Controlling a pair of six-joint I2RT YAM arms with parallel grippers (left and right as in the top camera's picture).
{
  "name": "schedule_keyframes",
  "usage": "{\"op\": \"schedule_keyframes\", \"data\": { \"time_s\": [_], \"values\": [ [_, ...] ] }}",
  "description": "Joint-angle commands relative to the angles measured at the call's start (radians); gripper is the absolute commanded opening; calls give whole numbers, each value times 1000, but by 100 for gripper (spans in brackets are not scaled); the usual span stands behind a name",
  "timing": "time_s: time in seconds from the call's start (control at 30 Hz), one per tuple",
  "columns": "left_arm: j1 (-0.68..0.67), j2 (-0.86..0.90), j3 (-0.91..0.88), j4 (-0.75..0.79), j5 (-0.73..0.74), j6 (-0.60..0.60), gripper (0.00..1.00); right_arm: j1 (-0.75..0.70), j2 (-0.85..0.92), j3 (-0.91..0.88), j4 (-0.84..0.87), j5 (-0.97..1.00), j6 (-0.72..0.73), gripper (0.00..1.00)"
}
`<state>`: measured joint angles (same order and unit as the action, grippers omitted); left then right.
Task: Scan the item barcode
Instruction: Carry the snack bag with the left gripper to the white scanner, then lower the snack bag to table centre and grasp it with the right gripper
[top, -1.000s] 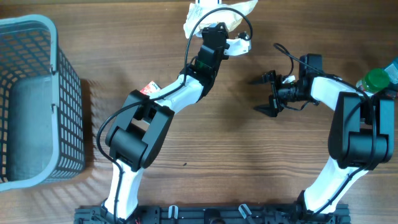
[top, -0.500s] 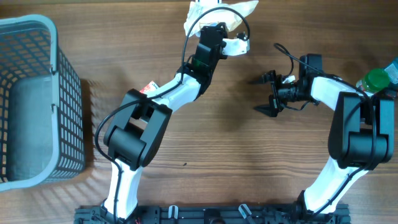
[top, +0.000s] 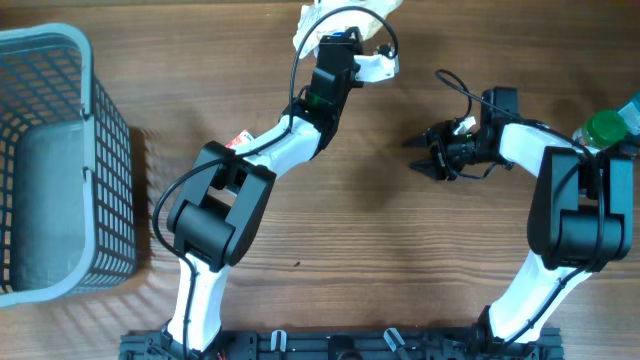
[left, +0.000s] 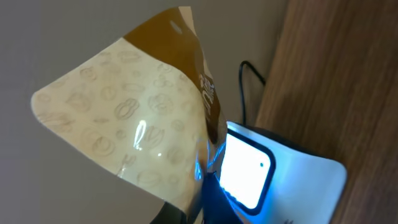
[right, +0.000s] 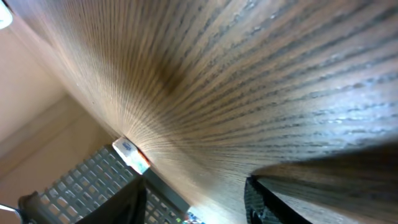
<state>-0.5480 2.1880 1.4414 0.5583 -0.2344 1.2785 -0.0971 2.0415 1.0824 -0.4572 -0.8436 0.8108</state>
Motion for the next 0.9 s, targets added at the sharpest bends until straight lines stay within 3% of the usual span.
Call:
{"op": "schedule_keyframes", "data": {
  "time_s": [0.0,0.13,0.27,0.4,0.6,0.7,0.87],
  "values": [
    [-5,-8,27,10,-24,58,4,-33,163,-96,-18,557,-99,59],
    [-5,-7,27,-41,33,64,4,-33,73,-95,-43,551,-187,74],
    [0,0,27,-45,43,68,4,-33,-64,-95,-93,558,-226,77],
    [2,-4,44,49,-14,-40,4,-33,-267,-95,-154,558,-235,81],
    [-13,-83,64,25,-127,-174,4,-33,-715,-62,-278,567,-232,91],
    [-31,-155,64,-105,-185,-295,4,-34,-949,-45,-295,583,-185,97],
    [-88,-340,64,-415,-157,-659,4,-34,-1256,-26,-344,638,-110,100]
  ]
}}
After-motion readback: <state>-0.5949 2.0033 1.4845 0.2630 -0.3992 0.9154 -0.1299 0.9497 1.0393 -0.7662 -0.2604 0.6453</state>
